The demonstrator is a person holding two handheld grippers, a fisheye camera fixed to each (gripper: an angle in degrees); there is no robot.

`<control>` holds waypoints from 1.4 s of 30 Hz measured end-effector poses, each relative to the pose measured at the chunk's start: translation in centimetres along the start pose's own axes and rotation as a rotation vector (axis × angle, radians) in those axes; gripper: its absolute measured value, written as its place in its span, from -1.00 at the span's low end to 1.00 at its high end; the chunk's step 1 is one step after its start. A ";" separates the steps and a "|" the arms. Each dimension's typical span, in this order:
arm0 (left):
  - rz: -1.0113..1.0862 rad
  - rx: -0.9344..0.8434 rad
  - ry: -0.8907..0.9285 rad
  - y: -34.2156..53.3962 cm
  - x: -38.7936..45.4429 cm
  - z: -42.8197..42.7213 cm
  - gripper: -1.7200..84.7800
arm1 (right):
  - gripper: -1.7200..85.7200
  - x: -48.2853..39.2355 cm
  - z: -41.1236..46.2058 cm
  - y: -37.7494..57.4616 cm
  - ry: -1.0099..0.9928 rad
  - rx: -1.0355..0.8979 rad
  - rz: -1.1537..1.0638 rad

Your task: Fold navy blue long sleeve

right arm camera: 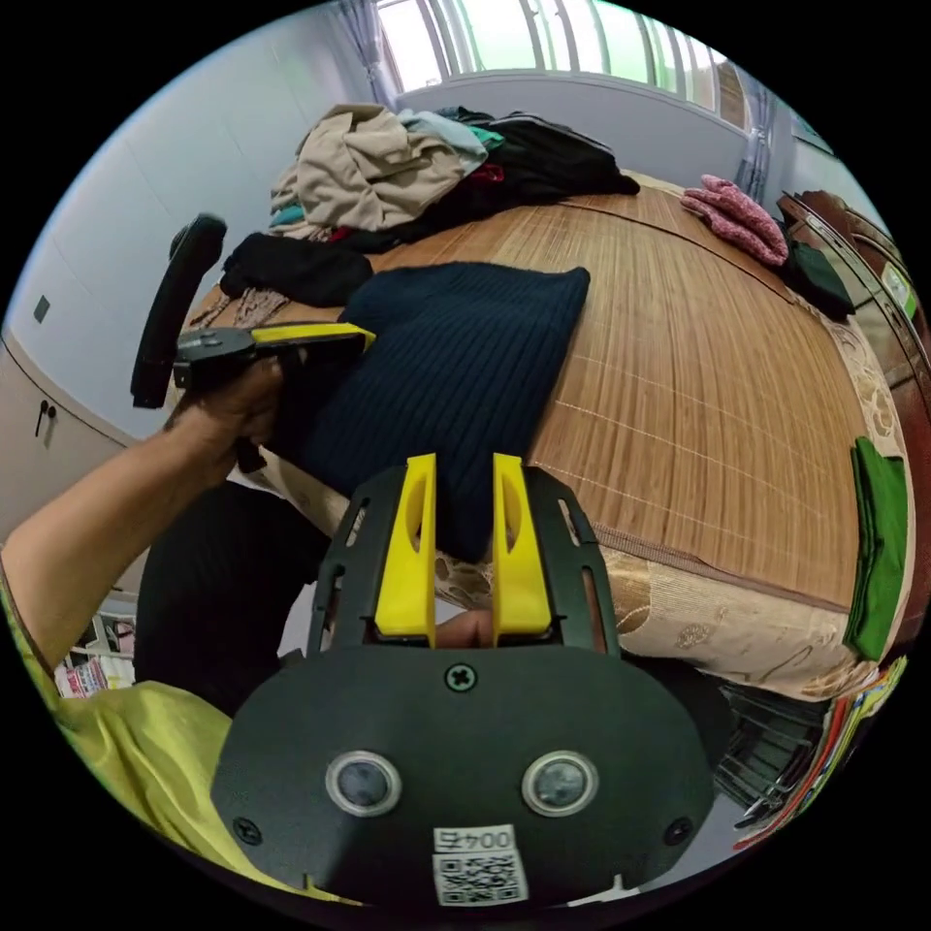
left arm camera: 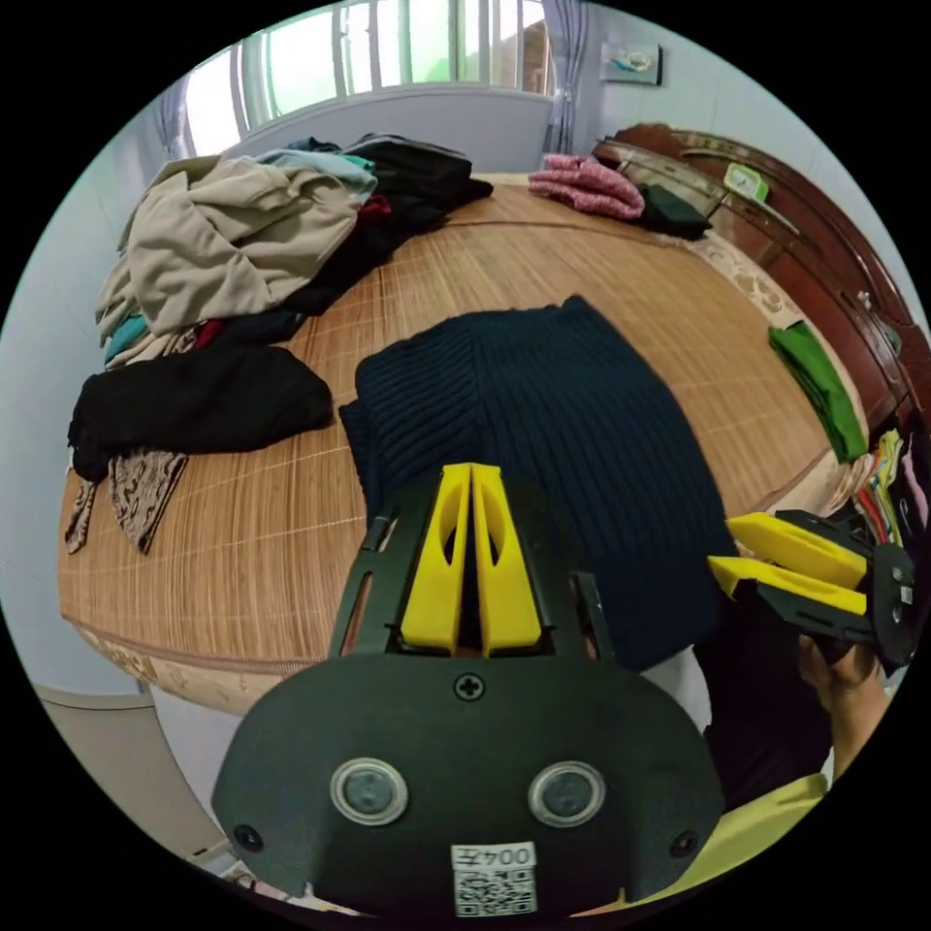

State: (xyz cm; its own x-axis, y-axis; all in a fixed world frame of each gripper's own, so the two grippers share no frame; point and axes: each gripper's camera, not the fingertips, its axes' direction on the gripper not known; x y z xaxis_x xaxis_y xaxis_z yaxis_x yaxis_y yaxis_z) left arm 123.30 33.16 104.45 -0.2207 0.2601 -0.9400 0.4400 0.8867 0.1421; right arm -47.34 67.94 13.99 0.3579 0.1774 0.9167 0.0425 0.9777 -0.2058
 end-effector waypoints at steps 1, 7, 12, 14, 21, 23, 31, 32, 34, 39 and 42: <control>0.000 0.020 0.005 0.1 -0.2 0.1 -0.96 | -0.74 0.3 0.2 0.0 -0.003 0.023 -0.019; -0.055 0.083 0.090 1.0 -1.7 0.9 -0.96 | -0.74 1.6 1.4 -2.2 0.011 -0.030 -0.045; -0.139 0.091 0.161 0.9 -2.4 -0.9 -0.95 | -0.78 4.8 -0.1 -3.4 -0.165 0.044 0.087; -0.223 0.146 0.212 1.7 -4.4 -2.6 -0.94 | -0.78 6.5 -1.0 -3.1 -0.282 0.108 0.168; -0.496 0.117 0.512 9.0 -12.4 -5.8 -0.89 | -0.75 8.9 -0.5 -3.6 -0.597 0.160 0.339; -0.517 0.116 0.518 11.5 -12.2 -6.1 -0.88 | -0.74 8.5 0.0 -4.7 -0.660 0.164 0.358; -0.524 0.099 0.519 18.8 -7.4 -3.2 -0.79 | -0.73 1.9 1.5 -17.5 -0.493 0.086 0.146; -0.512 0.117 0.504 19.5 -6.8 -3.0 -0.79 | -0.73 1.3 1.9 -18.8 -0.460 0.054 0.122; -0.491 0.133 0.479 20.1 -6.1 -2.8 -0.78 | -0.73 -1.3 3.6 -23.5 -0.371 -0.025 0.050; -0.526 0.179 0.470 21.4 -6.7 -2.5 -0.77 | -0.71 -6.3 7.8 -31.5 -0.225 -0.133 -0.036; -0.538 0.166 0.522 21.5 -7.1 -1.9 -0.77 | -0.68 -9.6 10.4 -35.3 -0.089 -0.198 -0.095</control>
State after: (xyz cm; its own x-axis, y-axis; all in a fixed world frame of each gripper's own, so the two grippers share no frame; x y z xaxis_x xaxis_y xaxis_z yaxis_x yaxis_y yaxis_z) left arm 132.69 51.15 114.80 -0.8059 -0.0081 -0.5920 0.2709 0.8841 -0.3808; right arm -62.00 32.90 16.01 0.2607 0.1033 0.9599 0.2572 0.9509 -0.1722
